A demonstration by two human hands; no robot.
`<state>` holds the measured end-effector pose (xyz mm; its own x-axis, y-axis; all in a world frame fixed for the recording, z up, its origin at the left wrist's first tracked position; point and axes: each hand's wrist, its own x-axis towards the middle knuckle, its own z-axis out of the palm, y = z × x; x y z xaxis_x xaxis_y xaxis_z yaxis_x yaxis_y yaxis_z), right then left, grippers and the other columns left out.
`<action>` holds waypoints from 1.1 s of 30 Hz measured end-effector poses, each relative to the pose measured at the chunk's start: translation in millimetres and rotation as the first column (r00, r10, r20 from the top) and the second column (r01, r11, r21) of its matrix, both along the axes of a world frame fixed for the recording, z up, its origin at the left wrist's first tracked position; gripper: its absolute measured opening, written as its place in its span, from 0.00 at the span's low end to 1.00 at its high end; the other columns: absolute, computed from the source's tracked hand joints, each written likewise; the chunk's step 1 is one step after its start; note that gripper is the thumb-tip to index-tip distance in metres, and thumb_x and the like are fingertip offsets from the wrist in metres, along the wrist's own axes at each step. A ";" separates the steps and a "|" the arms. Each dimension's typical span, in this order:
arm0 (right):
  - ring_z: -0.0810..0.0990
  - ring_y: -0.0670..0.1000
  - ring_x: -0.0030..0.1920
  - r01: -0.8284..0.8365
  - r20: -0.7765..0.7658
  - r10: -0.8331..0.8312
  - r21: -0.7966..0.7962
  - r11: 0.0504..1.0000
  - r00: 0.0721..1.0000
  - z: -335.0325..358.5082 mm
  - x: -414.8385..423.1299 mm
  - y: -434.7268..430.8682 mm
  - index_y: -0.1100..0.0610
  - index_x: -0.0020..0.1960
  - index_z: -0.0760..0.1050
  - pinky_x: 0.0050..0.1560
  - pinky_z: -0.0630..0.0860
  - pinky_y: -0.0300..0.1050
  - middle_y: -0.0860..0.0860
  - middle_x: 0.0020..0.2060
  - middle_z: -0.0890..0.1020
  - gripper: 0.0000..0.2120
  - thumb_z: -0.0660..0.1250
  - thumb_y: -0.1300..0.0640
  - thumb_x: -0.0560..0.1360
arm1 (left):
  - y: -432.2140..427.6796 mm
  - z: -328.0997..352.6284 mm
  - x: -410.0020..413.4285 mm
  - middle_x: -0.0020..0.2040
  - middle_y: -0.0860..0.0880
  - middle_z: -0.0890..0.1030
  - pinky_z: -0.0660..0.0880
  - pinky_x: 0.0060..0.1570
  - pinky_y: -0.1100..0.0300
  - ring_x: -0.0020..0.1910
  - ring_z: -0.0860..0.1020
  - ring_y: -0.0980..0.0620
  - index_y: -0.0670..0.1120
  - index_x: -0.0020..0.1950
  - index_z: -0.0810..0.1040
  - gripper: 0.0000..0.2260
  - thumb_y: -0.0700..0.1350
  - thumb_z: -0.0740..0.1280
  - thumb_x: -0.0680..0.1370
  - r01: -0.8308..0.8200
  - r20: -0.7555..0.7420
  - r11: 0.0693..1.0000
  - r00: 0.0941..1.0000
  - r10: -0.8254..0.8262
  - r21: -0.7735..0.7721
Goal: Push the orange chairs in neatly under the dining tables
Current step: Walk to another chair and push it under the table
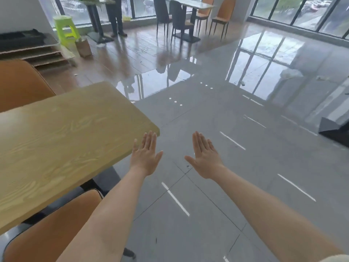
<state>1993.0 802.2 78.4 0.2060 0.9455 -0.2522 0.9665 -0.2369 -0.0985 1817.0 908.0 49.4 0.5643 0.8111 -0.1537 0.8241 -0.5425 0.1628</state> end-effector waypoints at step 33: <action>0.33 0.50 0.75 -0.794 0.018 0.794 0.052 0.606 0.608 8.0 168.5 716.0 0.59 0.74 0.29 0.73 0.33 0.46 0.52 0.75 0.34 0.35 0.44 0.41 0.80 | 524.0 -9.7 155.0 0.77 0.46 0.39 0.38 0.73 0.47 0.76 0.40 0.50 0.42 0.75 0.37 0.28 0.53 0.46 0.82 -0.818 -0.013 0.576 0.576 0.817 -0.014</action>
<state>2161.6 1518.2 86.4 -0.6328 0.7484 -0.1988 0.7724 0.6283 -0.0932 1972.0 1432.0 39.7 -0.3376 0.9254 -0.1720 0.9174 0.3644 0.1599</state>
